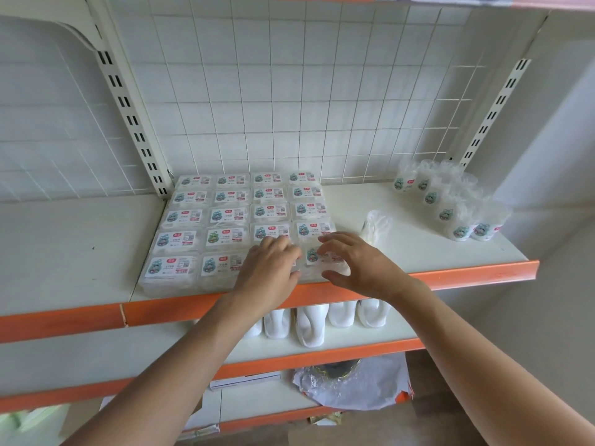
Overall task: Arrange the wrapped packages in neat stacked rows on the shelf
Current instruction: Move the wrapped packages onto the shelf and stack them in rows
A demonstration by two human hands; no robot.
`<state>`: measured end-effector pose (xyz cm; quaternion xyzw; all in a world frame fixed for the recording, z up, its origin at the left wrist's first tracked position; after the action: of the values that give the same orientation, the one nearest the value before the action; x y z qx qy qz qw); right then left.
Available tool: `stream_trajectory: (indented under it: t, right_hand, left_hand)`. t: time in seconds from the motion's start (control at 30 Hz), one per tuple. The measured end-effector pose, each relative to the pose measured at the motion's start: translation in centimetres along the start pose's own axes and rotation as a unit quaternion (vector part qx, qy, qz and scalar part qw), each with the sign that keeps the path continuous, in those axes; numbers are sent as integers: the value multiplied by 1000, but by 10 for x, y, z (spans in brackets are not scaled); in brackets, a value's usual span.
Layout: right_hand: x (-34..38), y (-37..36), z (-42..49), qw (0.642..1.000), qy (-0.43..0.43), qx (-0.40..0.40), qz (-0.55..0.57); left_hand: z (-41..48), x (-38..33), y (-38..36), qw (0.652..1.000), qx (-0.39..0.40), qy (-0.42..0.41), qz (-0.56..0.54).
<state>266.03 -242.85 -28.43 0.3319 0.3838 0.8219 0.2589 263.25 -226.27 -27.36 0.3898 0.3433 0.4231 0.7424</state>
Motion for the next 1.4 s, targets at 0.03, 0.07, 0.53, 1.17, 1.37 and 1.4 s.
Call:
stream_trajectory:
  t: [0.03, 0.07, 0.53, 1.17, 1.37, 1.4]
  right_hand:
    - [0, -1, 0, 1000, 1, -2, -1]
    - [0, -1, 0, 1000, -1, -3, -1]
    - [8, 0, 2, 999, -38, -23, -19]
    - [-80, 41, 5, 981, -147, -77, -97]
    - [-118, 72, 17, 982, -153, -104, 34]
    - [-125, 78, 16, 977, -168, -108, 75]
  left_hand:
    - [0, 0, 0, 1000, -5, -6, 1]
    - [0, 0, 0, 1000, -11, -12, 2]
    - [8, 4, 3, 997, -18, -79, 5]
    - [90, -60, -33, 997, 31, -69, 11]
    - [111, -88, -55, 997, 71, 8, -3]
    - [113, -93, -57, 997, 71, 34, -25]
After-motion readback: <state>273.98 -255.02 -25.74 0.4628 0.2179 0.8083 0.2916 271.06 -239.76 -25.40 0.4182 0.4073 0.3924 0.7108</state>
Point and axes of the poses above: each hand's wrist, its own z-axis towards the middle knuckle, its own y-axis out of the back of the hand, x = y × z, the point moved 5 cm from there along z, towards the middle knuckle, and after that the axes turned 13 degrees about -x, right-handed, at the moved point
